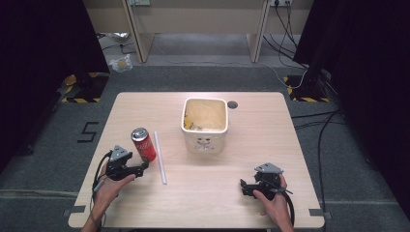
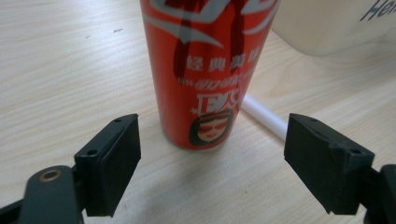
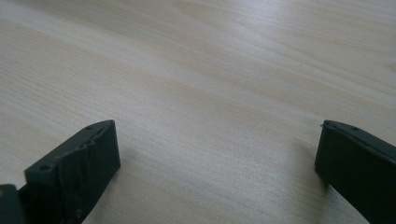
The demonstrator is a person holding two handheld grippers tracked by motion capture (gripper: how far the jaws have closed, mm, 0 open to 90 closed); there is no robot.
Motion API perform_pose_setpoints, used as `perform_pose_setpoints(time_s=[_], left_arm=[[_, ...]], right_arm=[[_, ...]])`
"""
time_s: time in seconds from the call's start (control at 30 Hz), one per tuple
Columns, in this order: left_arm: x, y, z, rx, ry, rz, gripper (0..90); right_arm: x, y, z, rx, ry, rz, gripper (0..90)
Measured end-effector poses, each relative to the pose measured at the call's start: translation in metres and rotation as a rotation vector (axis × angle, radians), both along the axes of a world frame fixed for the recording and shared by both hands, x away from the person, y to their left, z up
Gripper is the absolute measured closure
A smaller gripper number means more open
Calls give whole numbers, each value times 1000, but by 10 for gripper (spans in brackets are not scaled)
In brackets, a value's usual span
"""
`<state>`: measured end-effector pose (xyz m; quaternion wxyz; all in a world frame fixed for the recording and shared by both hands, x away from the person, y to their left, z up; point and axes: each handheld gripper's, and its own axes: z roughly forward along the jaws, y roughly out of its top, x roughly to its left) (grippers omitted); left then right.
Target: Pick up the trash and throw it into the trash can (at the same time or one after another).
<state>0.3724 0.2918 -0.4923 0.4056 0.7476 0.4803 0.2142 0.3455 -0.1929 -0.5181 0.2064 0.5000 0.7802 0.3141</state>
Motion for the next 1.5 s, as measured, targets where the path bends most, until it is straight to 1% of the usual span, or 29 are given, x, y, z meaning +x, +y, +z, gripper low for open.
perform_pose_setpoints(time_s=[0.3, 0.43, 0.6, 0.7, 0.83, 0.9, 1.13, 1.27, 1.4, 1.5], left_arm=[[7, -5, 3, 0, -8, -7, 185], [12, -9, 5, 18, -18, -8, 189], [18, -9, 4, 9, -19, 0, 193], [20, -9, 4, 10, -17, 1, 194], [22, -10, 5, 9, -29, 5, 202], [22, -10, 5, 10, -28, 5, 205], [29, -12, 3, 7, -29, 12, 223], [32, -12, 2, 2, -33, 15, 248], [33, -12, 2, 0, -42, 11, 318], [33, -12, 4, -2, -40, 10, 337]], right_arm=[[0, 0, 0, 0, 0, 0, 3], [0, 0, 0, 0, -1, -1, 3], [0, 0, 0, 0, -1, 0, 3], [0, 0, 0, 0, 0, 0, 2], [0, 0, 0, 0, -2, 0, 2], [0, 0, 0, 0, -1, 0, 3], [0, 0, 0, 0, -1, -1, 3], [0, 0, 0, 0, -1, -1, 2], [0, 0, 0, 0, -1, 0, 2], [0, 0, 0, 0, -1, -1, 2]])
